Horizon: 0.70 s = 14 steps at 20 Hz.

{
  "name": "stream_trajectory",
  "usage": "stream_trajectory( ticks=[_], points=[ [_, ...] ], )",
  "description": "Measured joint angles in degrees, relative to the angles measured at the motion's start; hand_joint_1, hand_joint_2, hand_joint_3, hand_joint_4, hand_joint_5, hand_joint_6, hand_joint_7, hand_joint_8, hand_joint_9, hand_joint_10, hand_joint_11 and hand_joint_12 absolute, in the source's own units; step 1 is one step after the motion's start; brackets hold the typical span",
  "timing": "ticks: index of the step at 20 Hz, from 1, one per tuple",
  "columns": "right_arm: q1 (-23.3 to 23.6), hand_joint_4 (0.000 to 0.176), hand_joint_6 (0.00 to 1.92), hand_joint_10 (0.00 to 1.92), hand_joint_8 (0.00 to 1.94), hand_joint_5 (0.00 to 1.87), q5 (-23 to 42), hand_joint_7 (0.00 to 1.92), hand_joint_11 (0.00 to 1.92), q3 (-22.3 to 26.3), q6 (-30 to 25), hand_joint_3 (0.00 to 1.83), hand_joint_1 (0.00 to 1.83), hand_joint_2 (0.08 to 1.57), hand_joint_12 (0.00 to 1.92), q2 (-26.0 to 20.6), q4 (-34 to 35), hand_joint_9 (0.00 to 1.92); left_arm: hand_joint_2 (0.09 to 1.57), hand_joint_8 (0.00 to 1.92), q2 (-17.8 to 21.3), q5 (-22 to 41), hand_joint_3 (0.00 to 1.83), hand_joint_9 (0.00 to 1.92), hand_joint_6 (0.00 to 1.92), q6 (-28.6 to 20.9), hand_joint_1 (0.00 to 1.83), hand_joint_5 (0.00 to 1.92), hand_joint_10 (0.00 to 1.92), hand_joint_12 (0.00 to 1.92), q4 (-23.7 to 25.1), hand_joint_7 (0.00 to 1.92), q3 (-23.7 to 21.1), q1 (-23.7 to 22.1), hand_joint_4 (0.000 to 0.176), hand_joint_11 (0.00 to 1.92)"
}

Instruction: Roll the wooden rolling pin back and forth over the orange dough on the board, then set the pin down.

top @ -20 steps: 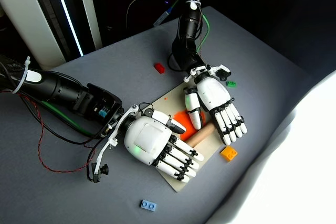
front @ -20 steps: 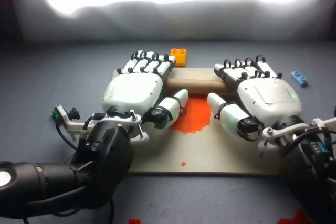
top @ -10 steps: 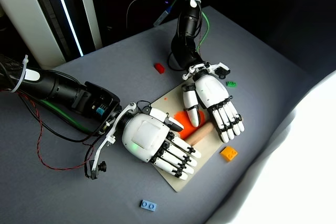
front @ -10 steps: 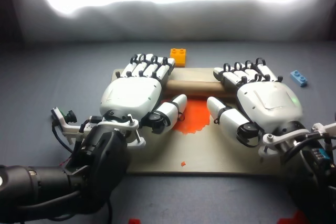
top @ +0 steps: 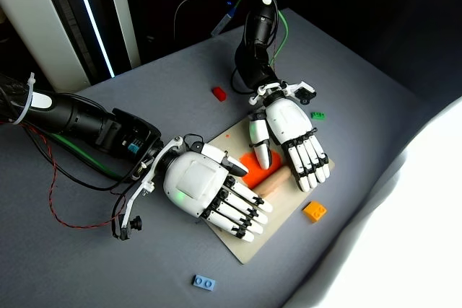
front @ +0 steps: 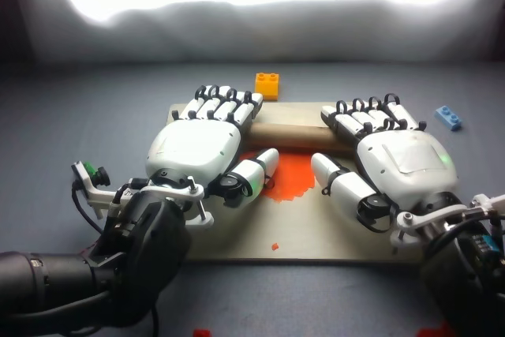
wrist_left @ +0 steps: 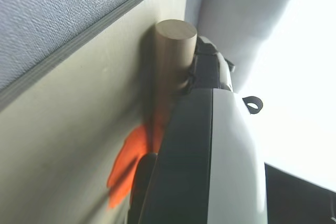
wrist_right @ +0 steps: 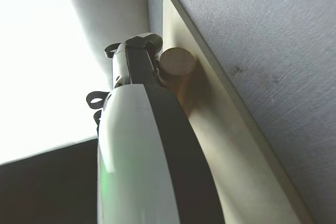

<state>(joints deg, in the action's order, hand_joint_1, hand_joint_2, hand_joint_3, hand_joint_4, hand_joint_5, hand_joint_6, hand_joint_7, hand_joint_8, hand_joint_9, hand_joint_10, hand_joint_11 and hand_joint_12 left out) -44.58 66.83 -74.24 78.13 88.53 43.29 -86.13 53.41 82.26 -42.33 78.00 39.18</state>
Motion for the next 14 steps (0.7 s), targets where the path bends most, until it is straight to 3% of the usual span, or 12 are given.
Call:
stream_trajectory(
  ticks=[5, 14],
  points=[
    [-0.6, 0.000, 0.01, 0.02, 0.00, 0.35, 1.7, 0.39, 0.00, 1.5, 0.7, 0.00, 0.00, 1.56, 0.80, -0.1, 0.0, 0.30, 1.51, 0.00, 0.7, 0.2, 0.00, 0.12, 0.00, 0.1, 0.00, 0.14, 0.00, 0.17, 0.3, 0.16, -1.1, 0.4, 0.000, 0.00],
    [-1.1, 0.000, 0.01, 0.02, 0.01, 0.36, 3.2, 0.40, 0.00, 2.8, 2.2, 0.02, 0.00, 1.57, 0.77, -0.2, 0.4, 0.32, 1.52, 0.00, 1.8, 3.0, 0.00, 0.11, 0.01, -0.1, 0.00, 0.18, 0.00, 0.10, 0.8, 0.19, -3.1, 2.2, 0.000, 0.00]
  ],
)
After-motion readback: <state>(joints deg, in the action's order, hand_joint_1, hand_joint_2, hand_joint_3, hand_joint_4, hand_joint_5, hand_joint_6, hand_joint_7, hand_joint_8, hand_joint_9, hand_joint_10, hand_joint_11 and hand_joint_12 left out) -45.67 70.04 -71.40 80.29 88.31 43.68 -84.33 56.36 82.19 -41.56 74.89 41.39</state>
